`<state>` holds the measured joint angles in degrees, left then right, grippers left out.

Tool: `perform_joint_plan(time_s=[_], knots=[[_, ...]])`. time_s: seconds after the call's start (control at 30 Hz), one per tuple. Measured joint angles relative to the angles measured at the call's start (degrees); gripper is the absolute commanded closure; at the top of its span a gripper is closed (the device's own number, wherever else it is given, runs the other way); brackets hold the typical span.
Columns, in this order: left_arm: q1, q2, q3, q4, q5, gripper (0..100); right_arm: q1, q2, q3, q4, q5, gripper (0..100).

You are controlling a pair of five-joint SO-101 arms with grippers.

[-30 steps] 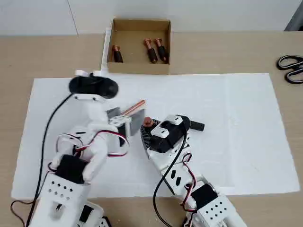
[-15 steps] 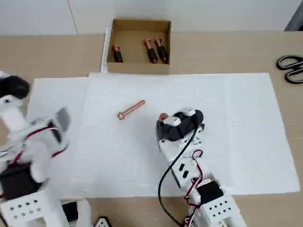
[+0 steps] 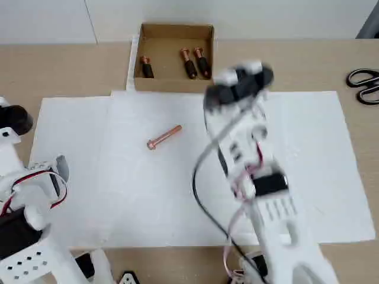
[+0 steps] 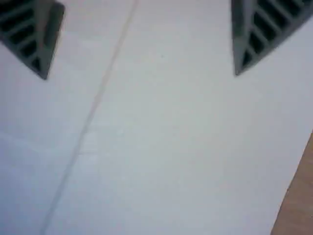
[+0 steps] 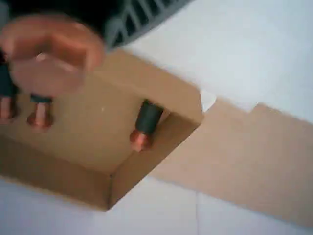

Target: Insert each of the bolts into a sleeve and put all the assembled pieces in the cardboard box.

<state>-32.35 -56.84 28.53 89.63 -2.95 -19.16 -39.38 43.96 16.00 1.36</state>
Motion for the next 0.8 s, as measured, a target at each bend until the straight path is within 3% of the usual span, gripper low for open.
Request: perform_joint_plan(time_s=[0.43,0.63,0.8], knots=[[-0.4,0.0,0.8,2.1,-0.3,77,2.5,69.1,-52.8,-24.0,0.2,99.5],[-0.4,0.0,0.8,2.9,-0.3,77,2.2,88.4,-71.2,-25.4,0.4,99.5],[-0.4,0.0,0.8,3.0,-0.3,77,2.3,96.0,-74.8,-25.5,0.4,99.4]])
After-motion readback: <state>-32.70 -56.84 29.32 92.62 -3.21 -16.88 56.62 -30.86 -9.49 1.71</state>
